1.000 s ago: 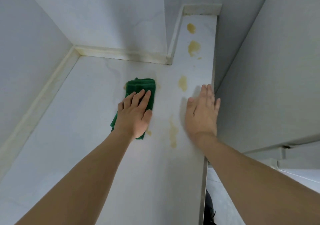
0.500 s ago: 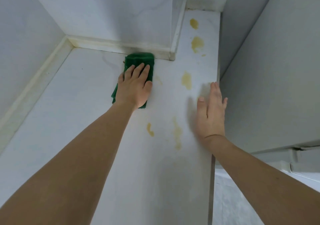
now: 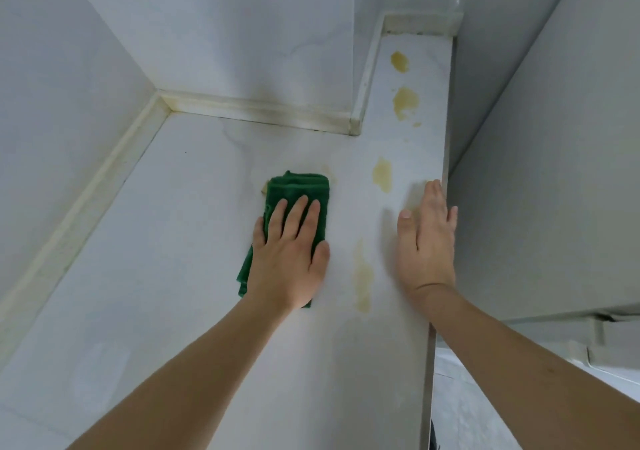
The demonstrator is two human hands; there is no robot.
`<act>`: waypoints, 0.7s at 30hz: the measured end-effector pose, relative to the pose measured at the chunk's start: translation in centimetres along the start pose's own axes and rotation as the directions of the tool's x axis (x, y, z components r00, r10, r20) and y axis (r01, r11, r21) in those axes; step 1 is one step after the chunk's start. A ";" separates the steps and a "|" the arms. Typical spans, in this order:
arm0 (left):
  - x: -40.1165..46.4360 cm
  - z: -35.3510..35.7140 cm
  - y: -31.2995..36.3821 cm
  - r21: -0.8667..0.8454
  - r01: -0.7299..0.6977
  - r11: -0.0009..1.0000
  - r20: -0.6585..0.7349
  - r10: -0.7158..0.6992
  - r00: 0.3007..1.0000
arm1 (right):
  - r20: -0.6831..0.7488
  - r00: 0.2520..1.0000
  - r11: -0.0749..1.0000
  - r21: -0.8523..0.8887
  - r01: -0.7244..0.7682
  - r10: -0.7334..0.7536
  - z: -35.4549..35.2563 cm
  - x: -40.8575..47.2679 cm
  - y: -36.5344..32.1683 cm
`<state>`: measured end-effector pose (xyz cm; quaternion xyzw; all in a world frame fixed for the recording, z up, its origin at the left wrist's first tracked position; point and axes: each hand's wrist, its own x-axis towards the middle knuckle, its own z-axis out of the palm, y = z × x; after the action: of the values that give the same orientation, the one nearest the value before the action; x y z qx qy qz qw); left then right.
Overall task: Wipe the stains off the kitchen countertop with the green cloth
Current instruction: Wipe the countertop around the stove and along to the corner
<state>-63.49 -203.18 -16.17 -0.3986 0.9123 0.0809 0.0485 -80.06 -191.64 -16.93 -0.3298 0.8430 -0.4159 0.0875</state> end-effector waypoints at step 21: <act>-2.2 -1.2 1.6 0.120 -0.172 0.978 0.149 0.153 0.977 | 0.033 0.998 0.997 0.045 -0.057 0.056 -0.7 -0.3 -1.0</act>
<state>-63.15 -200.73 -14.51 -0.3117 0.9396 0.0516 0.1316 -79.70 -191.42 -15.75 -0.3103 0.8407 -0.4272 0.1201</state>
